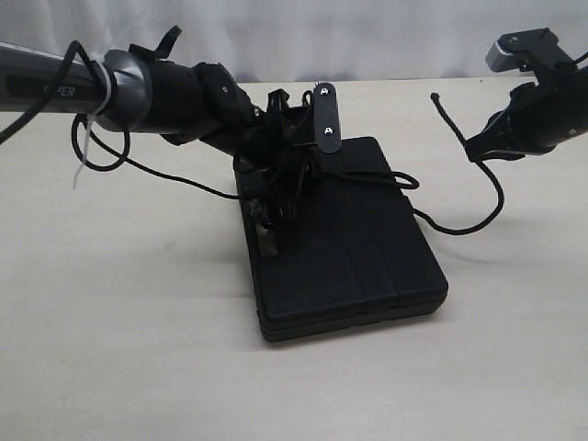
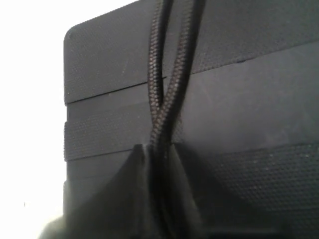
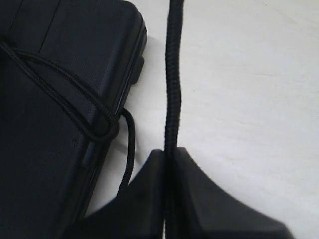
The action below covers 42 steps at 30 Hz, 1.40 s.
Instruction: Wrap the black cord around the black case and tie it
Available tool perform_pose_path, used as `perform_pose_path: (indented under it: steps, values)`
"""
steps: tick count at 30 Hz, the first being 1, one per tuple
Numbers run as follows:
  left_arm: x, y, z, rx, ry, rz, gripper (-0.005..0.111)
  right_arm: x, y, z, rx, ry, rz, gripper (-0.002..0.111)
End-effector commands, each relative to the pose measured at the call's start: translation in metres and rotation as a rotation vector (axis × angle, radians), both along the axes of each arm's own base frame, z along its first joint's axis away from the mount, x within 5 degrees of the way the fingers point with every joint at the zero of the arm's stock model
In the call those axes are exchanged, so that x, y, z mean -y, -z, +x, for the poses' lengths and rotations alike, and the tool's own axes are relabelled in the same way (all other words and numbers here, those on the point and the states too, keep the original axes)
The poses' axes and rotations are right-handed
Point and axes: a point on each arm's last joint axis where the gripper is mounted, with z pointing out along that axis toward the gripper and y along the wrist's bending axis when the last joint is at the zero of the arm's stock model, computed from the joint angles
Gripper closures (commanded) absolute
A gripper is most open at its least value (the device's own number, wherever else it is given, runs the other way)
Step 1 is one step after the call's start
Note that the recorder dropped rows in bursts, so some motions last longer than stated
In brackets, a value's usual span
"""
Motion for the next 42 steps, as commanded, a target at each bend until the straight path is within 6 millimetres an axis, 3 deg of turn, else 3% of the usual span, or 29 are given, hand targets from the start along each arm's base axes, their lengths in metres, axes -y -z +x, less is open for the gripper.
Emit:
perform_pose_path:
  steps: [1, 14, 17, 22, 29, 36, 42]
  values:
    - [0.007, 0.009, -0.008, -0.017, 0.057, 0.031, 0.107, -0.001, -0.001, -0.001, 0.004, 0.004, 0.006, 0.104]
    - [0.013, -0.015, -0.017, -0.047, 0.066, -0.037, 0.107, -0.001, -0.002, -0.001, 0.002, 0.002, 0.011, 0.104]
    - [0.013, -0.029, -0.019, -0.055, 0.051, -0.084, 0.107, -0.002, -0.001, -0.002, -0.008, -0.003, 0.018, 0.104]
    - [0.013, -0.049, -0.015, -0.113, -0.103, -0.257, 0.107, -0.004, -0.003, -0.004, -0.023, -0.012, 0.046, 0.104]
    - [-0.008, -0.056, 0.001, -0.278, -0.257, -0.446, 0.107, -0.007, -0.024, -0.017, 0.009, -0.032, 0.052, 0.104]
    - [-0.04, -0.059, 0.016, -0.408, -0.335, -0.545, 0.107, -0.008, -0.019, -0.034, 0.03, -0.023, 0.032, 0.104]
    - [-0.047, -0.063, 0.014, -0.495, -0.266, -0.606, 0.107, -0.042, -0.006, -0.049, -0.019, -0.206, 0.003, 0.104]
